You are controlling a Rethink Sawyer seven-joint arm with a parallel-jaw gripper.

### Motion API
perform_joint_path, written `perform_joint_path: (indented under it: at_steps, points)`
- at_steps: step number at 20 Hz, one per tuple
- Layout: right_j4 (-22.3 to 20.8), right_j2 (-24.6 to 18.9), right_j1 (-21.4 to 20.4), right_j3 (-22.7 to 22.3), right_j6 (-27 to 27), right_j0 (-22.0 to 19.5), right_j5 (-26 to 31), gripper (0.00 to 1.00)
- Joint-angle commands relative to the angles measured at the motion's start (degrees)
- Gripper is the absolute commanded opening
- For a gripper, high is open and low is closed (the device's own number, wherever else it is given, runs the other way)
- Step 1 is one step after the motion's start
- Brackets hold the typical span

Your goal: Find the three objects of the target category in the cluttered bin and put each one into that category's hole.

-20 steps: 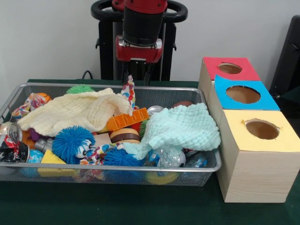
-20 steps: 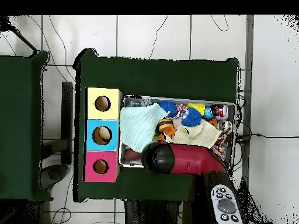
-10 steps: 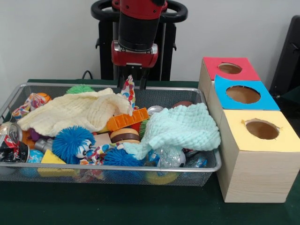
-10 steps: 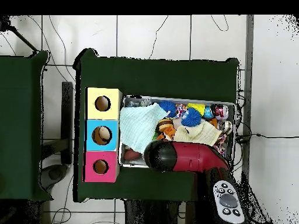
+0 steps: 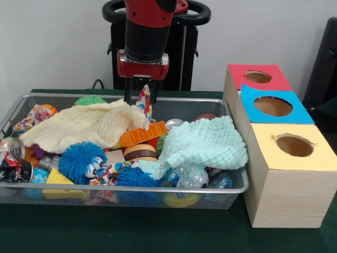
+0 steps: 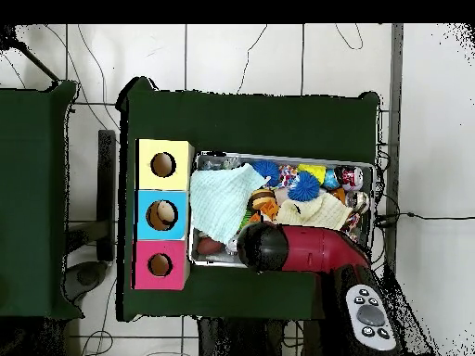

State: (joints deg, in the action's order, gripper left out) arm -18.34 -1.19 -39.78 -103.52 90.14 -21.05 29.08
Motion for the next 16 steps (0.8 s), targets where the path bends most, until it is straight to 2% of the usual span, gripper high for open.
perform_joint_path:
  at_steps: [1,16]
  points:
    - [-2.6,-4.6,1.9,4.8,-0.3,-1.1,-0.2,1.00]
    - [-2.1,-4.9,2.3,4.6,0.9,-0.4,-0.9,1.00]
